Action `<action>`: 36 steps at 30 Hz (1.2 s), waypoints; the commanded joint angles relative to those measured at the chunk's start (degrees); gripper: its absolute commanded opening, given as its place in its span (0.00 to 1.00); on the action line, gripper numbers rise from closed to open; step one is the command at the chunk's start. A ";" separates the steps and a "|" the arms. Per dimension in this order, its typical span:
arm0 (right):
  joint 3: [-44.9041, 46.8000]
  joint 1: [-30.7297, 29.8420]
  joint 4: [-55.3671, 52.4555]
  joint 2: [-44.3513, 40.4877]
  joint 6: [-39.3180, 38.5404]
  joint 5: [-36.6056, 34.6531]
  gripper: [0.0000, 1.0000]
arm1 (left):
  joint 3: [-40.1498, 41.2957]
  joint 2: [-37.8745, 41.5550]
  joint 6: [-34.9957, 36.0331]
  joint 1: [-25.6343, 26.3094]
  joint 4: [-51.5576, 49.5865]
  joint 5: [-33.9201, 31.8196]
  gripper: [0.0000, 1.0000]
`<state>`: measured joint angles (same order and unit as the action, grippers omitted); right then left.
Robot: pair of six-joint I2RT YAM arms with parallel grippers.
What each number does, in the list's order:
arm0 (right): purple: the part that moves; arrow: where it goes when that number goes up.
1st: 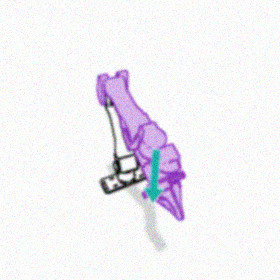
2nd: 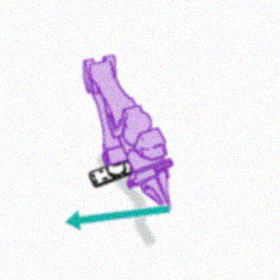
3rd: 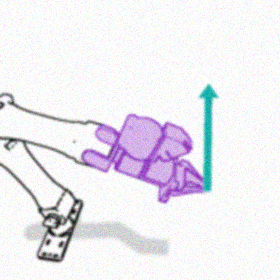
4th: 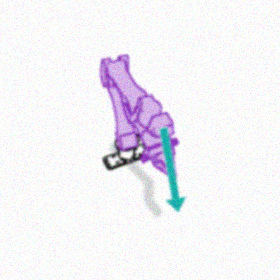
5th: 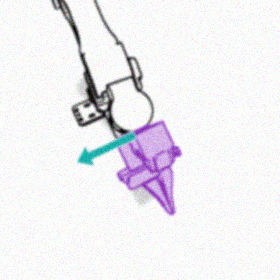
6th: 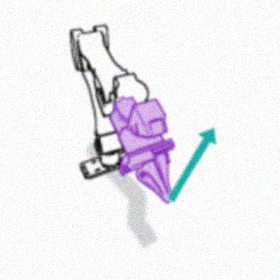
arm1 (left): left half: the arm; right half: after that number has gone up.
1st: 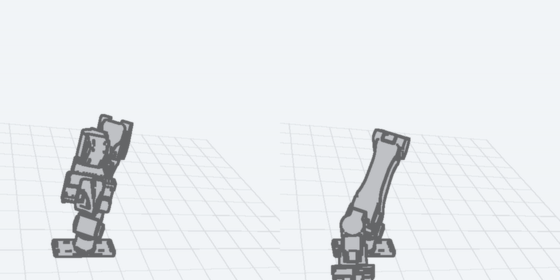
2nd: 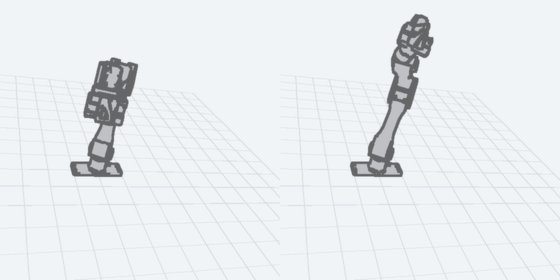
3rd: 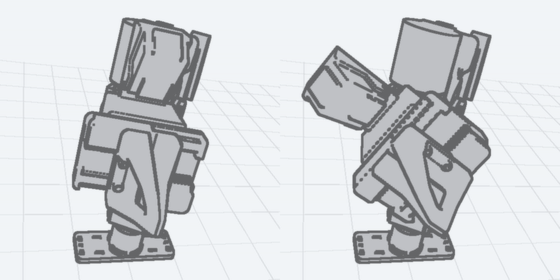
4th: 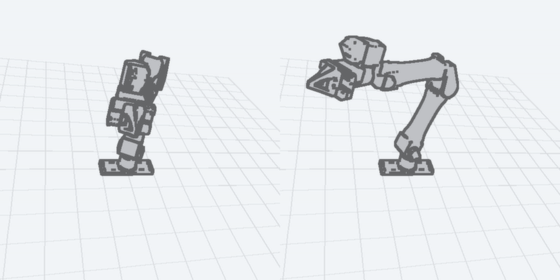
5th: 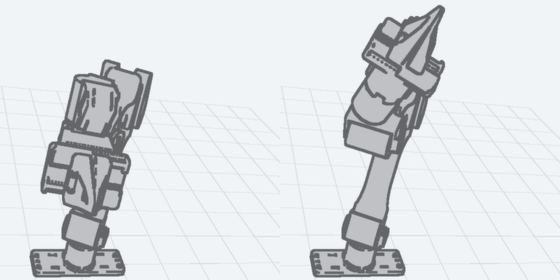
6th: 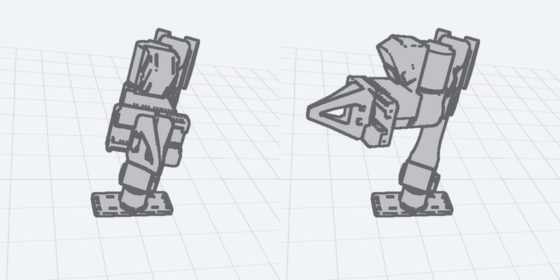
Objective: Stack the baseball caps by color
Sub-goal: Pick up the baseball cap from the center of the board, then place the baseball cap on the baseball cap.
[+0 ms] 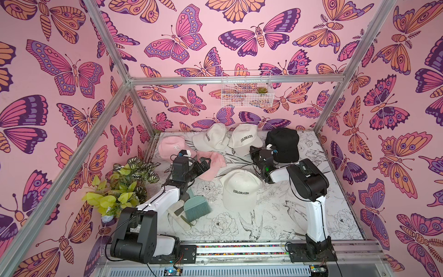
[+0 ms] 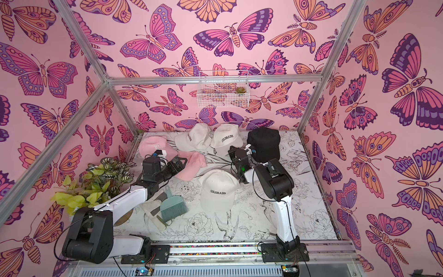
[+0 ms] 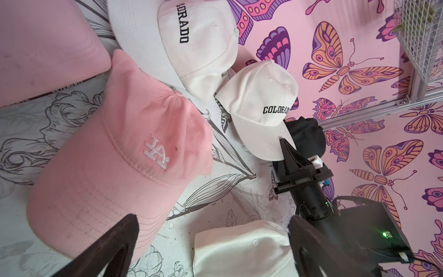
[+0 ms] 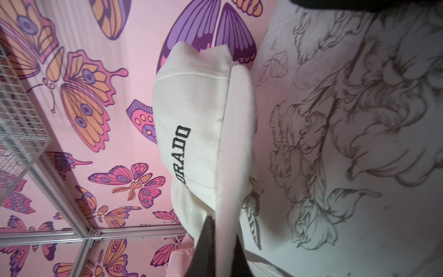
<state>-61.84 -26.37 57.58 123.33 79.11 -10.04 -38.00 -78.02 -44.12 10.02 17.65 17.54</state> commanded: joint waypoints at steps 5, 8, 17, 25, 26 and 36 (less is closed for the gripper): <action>6.45 -2.58 4.06 -10.34 -0.08 -3.20 0.00 | -0.50 -1.72 -4.30 -0.35 6.42 5.80 1.00; 9.99 -3.95 2.69 -15.57 -0.79 -4.86 0.00 | -0.41 -2.39 -8.01 -0.23 9.18 7.82 1.00; 15.79 -11.27 5.91 -25.41 -3.20 -8.78 0.00 | -1.54 -3.47 -9.66 6.07 18.88 12.54 0.99; 22.15 -14.93 13.21 -31.00 -4.12 -17.27 0.00 | -4.30 -11.03 -18.95 13.99 37.96 13.18 0.97; 22.67 -14.96 14.24 -31.39 -3.65 -17.73 0.00 | -4.40 -12.05 -20.30 14.63 40.25 12.29 0.96; 25.04 -15.65 19.93 -35.94 -4.60 -17.49 0.00 | -10.52 -18.61 -22.57 20.23 43.44 7.76 0.94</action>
<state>-37.26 -41.52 71.88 88.84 74.91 -25.98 -47.29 -95.18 -65.01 29.41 56.86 27.14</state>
